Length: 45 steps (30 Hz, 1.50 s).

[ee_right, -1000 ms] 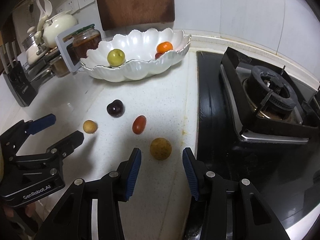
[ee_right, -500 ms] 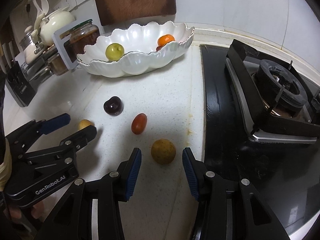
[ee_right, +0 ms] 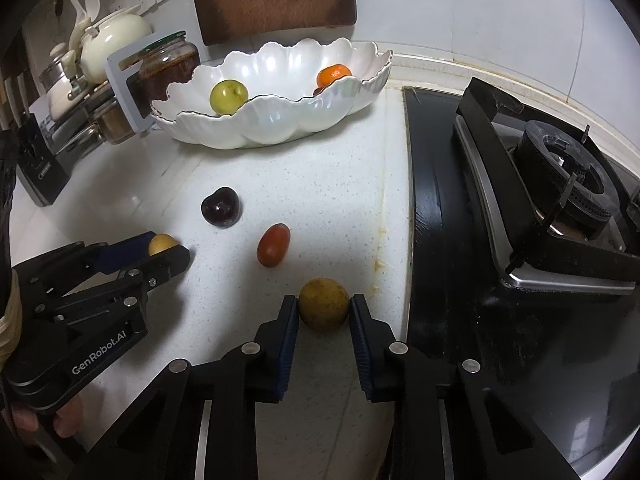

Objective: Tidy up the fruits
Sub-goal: 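Grasp the tan round fruit with the left tool while the right tool grasps the brown round fruit, then lift and carry the tan and brown fruits over the white bowl with both tools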

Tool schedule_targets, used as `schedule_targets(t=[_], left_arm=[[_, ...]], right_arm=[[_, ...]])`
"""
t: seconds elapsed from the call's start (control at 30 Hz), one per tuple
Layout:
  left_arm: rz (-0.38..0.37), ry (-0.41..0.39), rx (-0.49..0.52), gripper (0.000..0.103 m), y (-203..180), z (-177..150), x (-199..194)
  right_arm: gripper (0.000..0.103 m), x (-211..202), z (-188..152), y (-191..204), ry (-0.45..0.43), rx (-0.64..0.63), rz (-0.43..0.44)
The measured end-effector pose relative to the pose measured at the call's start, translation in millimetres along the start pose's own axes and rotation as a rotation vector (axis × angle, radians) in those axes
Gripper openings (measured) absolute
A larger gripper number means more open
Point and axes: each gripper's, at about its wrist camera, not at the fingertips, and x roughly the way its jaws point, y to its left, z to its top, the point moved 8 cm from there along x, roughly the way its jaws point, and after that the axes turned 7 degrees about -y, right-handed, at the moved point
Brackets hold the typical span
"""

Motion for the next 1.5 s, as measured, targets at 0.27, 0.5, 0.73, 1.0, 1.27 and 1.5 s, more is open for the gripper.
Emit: schedule_targets(t=[0.27,0.5,0.73,1.0,1.27,1.5], left_arm=[[-0.006,-0.025,0.005,0.024,-4,0,-13],[0.001,-0.060,-0.010,0.024,-4,5,-33],[0.003,-0.097,-0.050,0.024,-5,12,-51],[0.003,-0.150,-0.071,0.024,-6,27,-71],[0.005,-0.224,-0.067,0.024,-6,53,-88],[0.013,-0.292,-0.049,0.024,-5,76,-100]], right_arm=[[0.027,-11,4,4,-0.033,-0.019,0.012],[0.027,-24,8,6,-0.059,-0.015,0.030],[0.027,-41,17,11,-0.099,-0.018,0.050],[0.027,-62,37,15,-0.169,-0.019,0.058],[0.027,-80,60,15,-0.242,-0.024,0.056],[0.027,-90,80,19,-0.298,-0.045,0.054]])
